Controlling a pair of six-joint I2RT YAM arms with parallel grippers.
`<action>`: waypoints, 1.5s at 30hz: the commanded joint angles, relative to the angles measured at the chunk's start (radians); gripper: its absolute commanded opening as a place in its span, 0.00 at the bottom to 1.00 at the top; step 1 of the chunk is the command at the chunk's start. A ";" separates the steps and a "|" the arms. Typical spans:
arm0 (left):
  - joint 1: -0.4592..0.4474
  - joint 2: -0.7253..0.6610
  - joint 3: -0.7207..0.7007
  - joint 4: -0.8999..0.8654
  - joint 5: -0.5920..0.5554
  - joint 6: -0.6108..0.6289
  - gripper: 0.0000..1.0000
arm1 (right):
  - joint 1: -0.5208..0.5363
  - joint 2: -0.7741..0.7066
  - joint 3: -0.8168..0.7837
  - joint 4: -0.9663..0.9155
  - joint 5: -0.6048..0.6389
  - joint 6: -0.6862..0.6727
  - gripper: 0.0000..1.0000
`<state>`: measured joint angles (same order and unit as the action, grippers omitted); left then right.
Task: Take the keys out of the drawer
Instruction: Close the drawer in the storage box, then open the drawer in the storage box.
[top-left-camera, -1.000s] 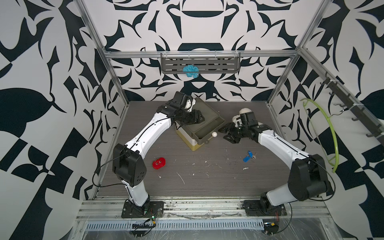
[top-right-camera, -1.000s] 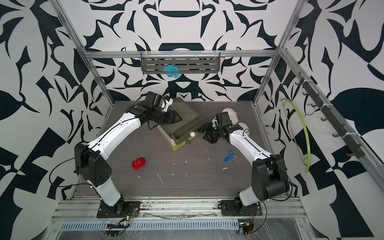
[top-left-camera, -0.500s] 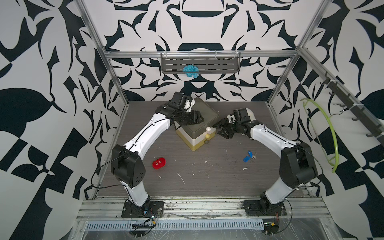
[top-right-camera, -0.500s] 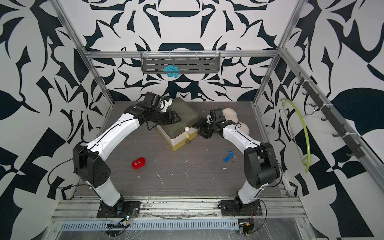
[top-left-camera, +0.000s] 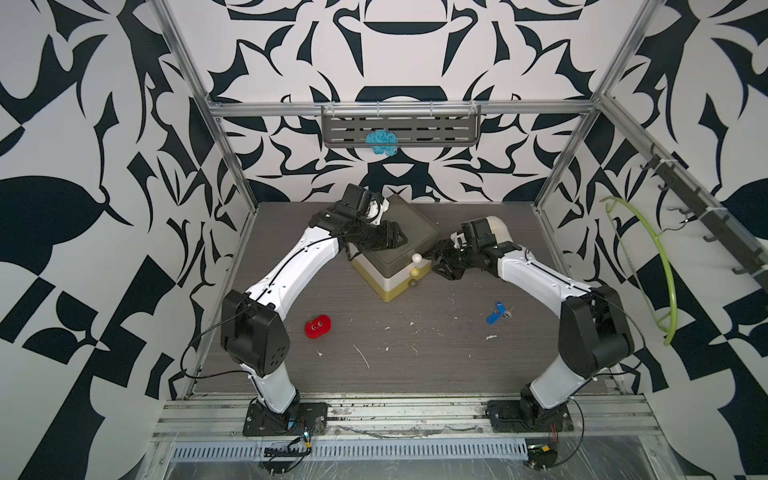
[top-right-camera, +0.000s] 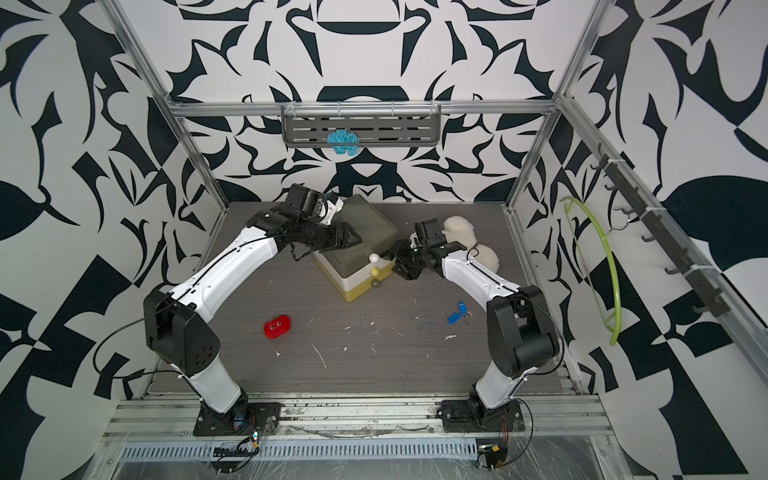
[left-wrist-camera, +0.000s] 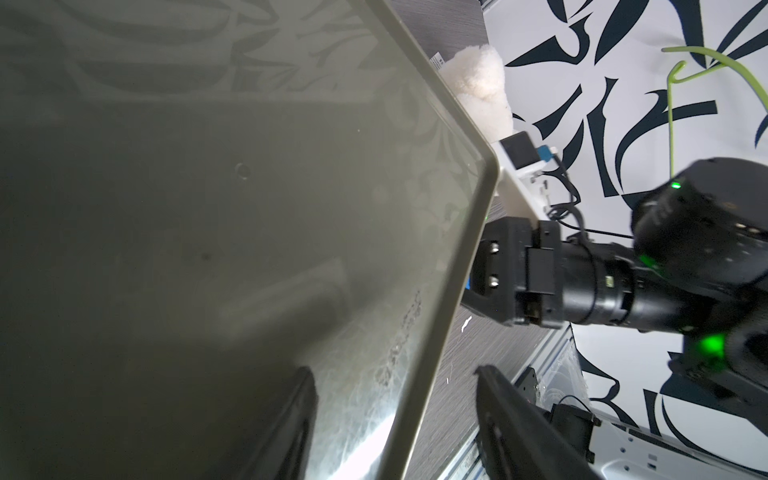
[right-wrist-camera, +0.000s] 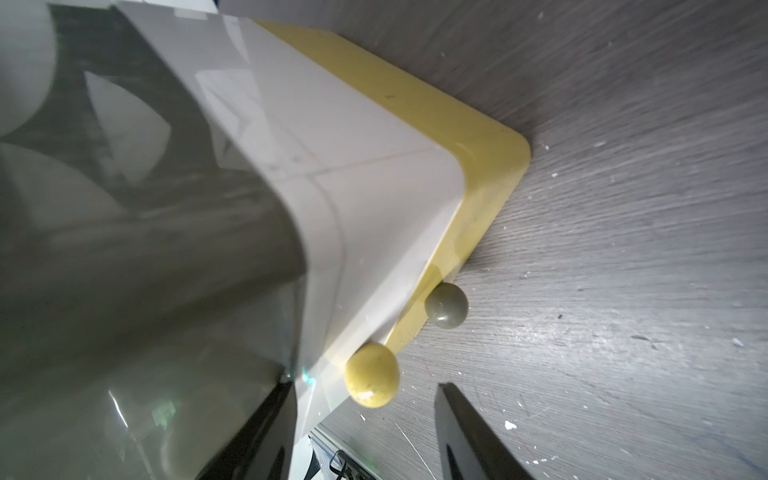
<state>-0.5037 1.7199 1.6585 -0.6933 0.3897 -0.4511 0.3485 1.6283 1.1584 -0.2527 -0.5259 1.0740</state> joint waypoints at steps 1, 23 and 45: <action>0.021 -0.034 -0.020 -0.072 -0.013 0.014 0.68 | -0.022 -0.105 -0.072 0.076 0.008 -0.008 0.59; 0.039 -0.063 -0.084 0.024 0.063 -0.008 0.79 | 0.061 -0.036 -0.388 0.726 -0.039 -0.034 0.55; 0.040 -0.045 -0.074 -0.026 0.067 0.024 0.79 | 0.079 0.098 -0.393 0.952 0.007 0.065 0.41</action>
<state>-0.4648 1.6543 1.5795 -0.6655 0.4442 -0.4492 0.4217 1.7035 0.7483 0.6212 -0.5922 1.1076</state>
